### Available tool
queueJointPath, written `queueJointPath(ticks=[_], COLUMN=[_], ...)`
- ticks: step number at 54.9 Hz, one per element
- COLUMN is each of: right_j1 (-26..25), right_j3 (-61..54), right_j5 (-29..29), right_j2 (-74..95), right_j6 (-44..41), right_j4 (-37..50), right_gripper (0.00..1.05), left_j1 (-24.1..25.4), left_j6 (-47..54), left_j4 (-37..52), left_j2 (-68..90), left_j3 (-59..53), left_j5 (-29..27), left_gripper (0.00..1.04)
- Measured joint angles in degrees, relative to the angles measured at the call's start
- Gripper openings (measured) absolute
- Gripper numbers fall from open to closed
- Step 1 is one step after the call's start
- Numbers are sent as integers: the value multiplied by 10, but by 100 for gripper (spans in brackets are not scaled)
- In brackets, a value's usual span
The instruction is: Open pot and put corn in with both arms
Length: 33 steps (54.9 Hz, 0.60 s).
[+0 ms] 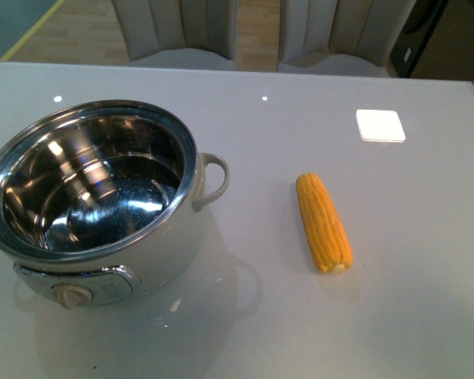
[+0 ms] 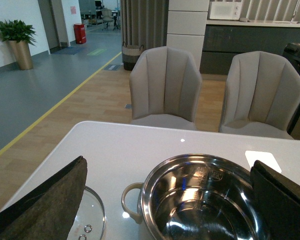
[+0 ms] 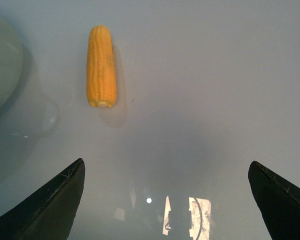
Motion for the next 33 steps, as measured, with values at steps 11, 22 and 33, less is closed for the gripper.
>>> queueJointPath(ticks=[11,22,33], right_j1=[87,123,154], right_j3=[6,75,151], right_j5=[52,29,52], right_j2=[173,375,550], right_j6=[34,87,121], right_j4=[132,241,323], right_gripper=[96,96,96], left_j1=[0,0,0], left_j6=[0,0,0], left_j4=[0,0,0], left_j2=[0,0,0], left_j3=[0,0,0], left_j5=[0,0,0], left_gripper=[98,98,98])
